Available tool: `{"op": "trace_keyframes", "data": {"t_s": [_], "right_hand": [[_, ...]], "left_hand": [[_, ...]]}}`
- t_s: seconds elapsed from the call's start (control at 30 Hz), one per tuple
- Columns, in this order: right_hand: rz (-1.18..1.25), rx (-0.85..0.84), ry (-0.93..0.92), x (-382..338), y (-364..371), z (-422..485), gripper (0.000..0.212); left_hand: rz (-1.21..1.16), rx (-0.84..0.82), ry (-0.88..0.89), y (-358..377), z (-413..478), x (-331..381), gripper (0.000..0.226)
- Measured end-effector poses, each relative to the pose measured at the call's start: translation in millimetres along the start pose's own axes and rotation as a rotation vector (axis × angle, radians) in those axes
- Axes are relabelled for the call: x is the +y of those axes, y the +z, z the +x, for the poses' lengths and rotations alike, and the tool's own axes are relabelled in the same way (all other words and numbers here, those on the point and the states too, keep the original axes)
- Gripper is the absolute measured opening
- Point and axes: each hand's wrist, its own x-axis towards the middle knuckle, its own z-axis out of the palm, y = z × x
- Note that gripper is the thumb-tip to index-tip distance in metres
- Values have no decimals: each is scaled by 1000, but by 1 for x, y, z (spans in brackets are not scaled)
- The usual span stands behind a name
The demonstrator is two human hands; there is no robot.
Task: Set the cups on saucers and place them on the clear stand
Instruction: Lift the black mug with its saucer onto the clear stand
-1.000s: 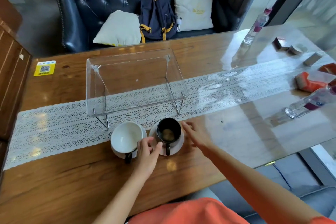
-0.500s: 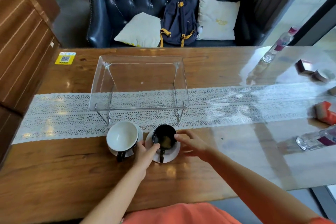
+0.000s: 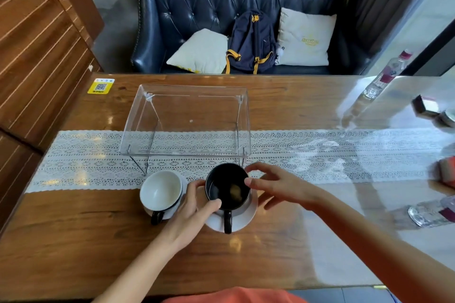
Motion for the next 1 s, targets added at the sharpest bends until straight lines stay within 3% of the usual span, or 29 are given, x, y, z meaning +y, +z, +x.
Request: {"op": "trace_keyframes", "data": {"t_s": [0.17,0.27,0.6,0.77,0.9,1.0], "right_hand": [[-19,78,-103,-55,-35,13,28],[-47,158,-137,-77,-44,40,41],[-217,234,52,-99,-40,103,51],[-298,211,63,-103,-41,104,51],[-470,212,32,-99,-41,105,49],[-713,320,-48,-95,-41,107,44]], "left_hand": [[228,169,139,-28,30,48,57],[353,227,159,-43,68,68,56],[596,272,113,-66,138,64,44],[841,272,153,-68,143,66,57],[1090,182,195,-70,135,63,95],[1094,105,211,-75,131,61,92]]}}
